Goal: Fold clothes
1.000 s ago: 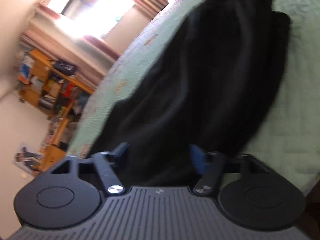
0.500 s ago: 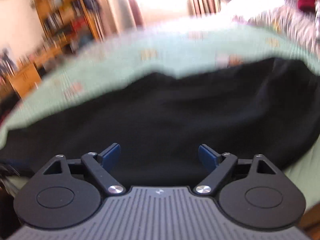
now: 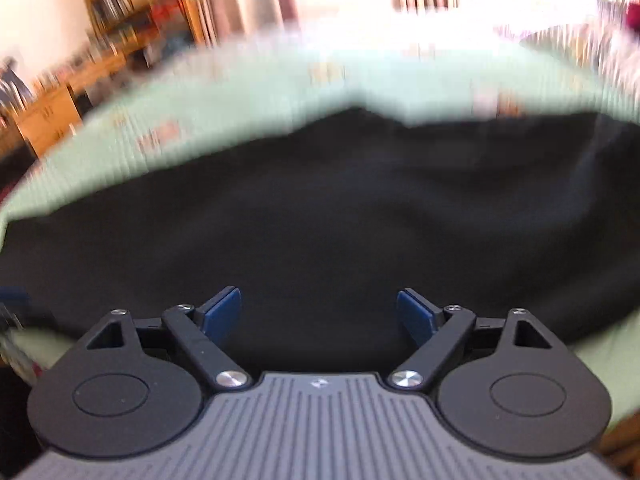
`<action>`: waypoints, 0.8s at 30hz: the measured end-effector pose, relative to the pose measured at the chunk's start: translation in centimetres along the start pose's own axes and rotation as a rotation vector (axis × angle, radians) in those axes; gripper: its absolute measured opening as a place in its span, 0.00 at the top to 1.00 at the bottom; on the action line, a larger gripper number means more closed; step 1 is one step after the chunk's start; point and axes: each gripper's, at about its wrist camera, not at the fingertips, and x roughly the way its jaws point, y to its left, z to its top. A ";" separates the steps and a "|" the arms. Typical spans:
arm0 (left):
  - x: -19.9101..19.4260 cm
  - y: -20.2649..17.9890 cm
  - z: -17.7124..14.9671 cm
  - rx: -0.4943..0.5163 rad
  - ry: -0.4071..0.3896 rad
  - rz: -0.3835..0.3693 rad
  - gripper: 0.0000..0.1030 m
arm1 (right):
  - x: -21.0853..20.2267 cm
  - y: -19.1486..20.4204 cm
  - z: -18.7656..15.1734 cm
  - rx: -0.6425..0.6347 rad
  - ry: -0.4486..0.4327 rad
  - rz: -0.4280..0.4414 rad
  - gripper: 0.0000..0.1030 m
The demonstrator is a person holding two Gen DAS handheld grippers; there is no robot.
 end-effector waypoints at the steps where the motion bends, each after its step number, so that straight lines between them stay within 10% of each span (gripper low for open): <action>1: 0.1 0.2 0.2 -0.003 -0.003 0.006 0.04 | -0.4 0.4 -0.4 -0.026 -0.022 -0.014 0.16; 24: 3.3 3.3 0.2 -0.003 0.013 0.037 0.01 | -0.6 6.4 4.0 -0.111 -0.044 0.076 0.15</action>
